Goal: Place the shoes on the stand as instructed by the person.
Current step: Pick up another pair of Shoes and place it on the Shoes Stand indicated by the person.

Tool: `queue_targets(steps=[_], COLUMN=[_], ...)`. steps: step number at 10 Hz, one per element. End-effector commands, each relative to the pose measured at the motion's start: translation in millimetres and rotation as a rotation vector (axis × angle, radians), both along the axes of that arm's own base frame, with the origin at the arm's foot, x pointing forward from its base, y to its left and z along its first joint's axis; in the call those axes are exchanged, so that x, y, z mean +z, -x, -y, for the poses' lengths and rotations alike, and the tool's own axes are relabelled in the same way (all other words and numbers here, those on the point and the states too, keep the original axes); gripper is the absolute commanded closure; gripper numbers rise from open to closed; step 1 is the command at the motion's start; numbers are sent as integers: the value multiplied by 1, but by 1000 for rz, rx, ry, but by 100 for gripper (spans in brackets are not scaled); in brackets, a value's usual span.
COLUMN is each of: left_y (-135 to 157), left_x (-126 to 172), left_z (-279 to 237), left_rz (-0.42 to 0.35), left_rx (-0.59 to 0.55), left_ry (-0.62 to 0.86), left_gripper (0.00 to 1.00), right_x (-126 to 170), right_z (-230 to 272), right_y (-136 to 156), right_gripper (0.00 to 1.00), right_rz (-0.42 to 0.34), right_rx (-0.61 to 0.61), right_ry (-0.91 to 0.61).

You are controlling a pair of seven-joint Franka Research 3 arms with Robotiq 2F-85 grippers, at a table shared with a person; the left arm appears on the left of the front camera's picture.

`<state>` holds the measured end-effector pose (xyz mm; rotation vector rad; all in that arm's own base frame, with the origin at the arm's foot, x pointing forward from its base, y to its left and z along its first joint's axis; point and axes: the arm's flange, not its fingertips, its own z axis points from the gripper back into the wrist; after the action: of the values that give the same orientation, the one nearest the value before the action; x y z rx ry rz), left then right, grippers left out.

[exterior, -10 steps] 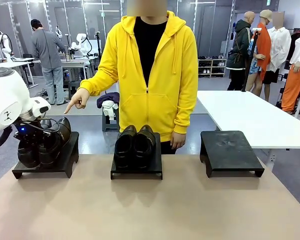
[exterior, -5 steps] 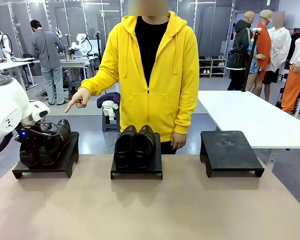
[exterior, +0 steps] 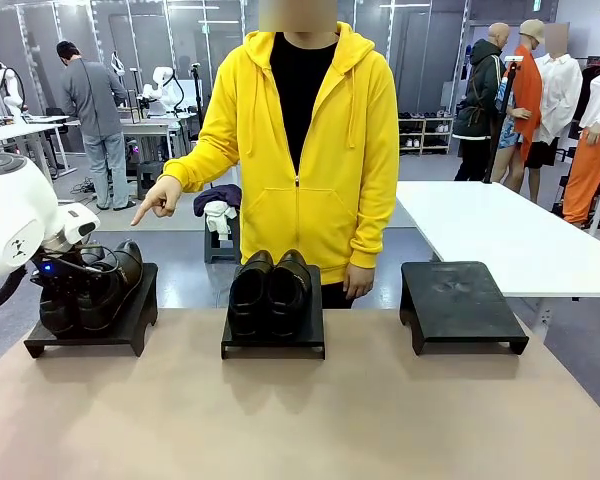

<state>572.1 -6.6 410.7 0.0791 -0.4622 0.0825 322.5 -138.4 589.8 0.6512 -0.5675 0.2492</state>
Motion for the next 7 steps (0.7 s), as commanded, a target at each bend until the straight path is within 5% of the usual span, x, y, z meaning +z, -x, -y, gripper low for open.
queue_targets(steps=[1,2,3,4,5,7], left_y=[-6,-6,-5,-5,-4,-3], left_x=[0,2,4,5,5,7], left_z=[-2,-3,-4,-4,-5,-5], left_rz=[31,36,42,44,44,42], left_rx=[-8,-6,-4,-4,-9,-14], left_ry=[2,3,3,3,3,6], left_gripper=[56,54,18,16,0,0], right_x=[0,0,0,0,0,0], right_z=[1,1,1,1,1,1], right_y=[0,0,0,0,0,0], right_gripper=[0,0,0,0,0,0], right_rz=[17,17,17,17,17,17], right_rx=[14,14,14,14,14,14], right_ry=[-6,-6,-6,-6,-6,-6])
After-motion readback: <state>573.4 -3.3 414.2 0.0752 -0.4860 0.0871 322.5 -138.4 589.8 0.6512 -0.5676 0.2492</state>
